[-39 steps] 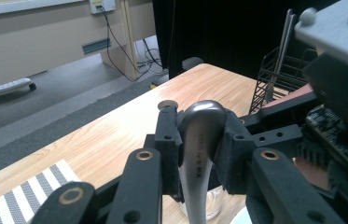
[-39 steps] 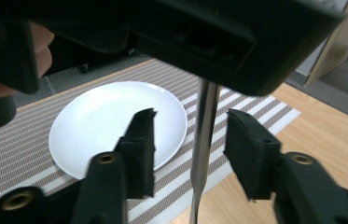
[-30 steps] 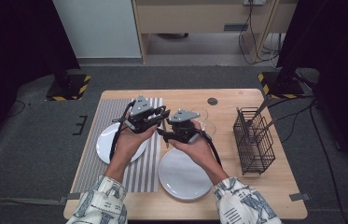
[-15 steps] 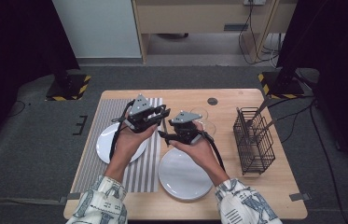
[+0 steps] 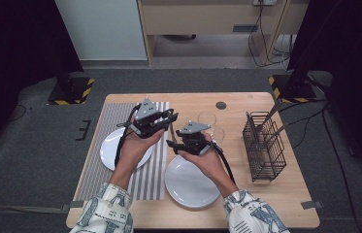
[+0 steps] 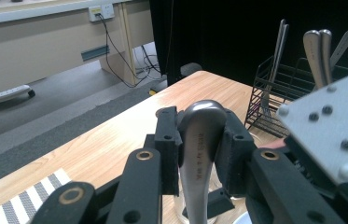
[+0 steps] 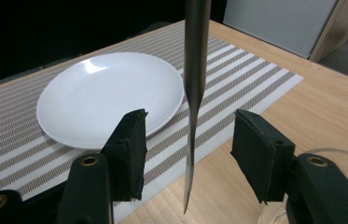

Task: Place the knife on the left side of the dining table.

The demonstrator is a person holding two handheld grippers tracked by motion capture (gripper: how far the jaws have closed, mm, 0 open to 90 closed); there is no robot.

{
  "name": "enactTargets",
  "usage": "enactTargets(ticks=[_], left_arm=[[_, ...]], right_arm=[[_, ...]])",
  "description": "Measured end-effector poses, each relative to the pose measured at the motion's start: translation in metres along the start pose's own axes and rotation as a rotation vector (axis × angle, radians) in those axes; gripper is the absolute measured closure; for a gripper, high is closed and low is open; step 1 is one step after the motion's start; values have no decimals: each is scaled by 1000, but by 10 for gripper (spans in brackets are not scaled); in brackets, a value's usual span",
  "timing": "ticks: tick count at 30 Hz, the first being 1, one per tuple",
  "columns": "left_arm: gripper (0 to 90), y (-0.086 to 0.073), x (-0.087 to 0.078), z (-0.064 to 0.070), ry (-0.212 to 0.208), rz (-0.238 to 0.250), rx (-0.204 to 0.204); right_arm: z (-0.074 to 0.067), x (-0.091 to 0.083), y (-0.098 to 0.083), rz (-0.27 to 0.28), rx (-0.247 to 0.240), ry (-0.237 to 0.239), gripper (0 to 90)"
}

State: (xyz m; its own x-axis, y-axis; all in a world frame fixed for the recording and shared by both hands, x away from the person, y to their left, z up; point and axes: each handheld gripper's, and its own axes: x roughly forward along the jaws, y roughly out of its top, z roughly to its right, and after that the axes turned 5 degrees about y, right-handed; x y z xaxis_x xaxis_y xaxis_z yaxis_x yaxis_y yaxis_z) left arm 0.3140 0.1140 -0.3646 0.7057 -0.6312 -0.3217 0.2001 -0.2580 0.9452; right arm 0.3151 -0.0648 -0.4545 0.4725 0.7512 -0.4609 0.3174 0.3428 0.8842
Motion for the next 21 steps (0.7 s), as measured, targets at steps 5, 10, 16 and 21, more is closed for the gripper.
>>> enactTargets(ticks=[5,10,16,21], left_arm=[[727,-1,1,0,-2,-4,-1],[727,0,1,1,-2,-1,0],[727,-1,1,0,1,-3,0],[727,-1,0,0,0,-8,6]], right_arm=[[1,3,-7,-18,-6,-10,477],[1,6,-12,-25,4,-12,491],[3,9,-18,-45,16,-18,488],[5,10,-21,-37,33,-21,512]])
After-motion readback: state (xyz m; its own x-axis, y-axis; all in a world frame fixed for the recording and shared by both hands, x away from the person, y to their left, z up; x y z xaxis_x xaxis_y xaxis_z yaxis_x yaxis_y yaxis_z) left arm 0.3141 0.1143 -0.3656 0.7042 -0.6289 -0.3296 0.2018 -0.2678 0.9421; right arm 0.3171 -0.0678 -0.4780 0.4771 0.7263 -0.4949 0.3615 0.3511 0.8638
